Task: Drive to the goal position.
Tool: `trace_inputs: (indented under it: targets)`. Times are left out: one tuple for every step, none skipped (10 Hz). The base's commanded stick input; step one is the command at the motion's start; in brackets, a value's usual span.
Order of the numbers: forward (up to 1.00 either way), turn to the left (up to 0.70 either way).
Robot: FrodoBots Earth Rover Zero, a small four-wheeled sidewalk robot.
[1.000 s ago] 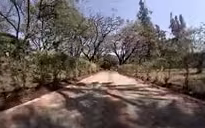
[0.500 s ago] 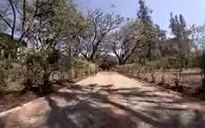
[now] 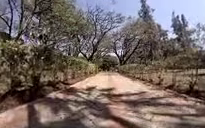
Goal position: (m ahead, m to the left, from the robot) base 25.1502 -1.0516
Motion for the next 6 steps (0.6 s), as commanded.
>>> trace_inputs:
  targets:
    - [1.0,0.0]
    - [1.0,0.0]
    - [1.0,0.0]
    - [1.0,0.0]
    - [1.0,0.0]
    - [1.0,0.0]
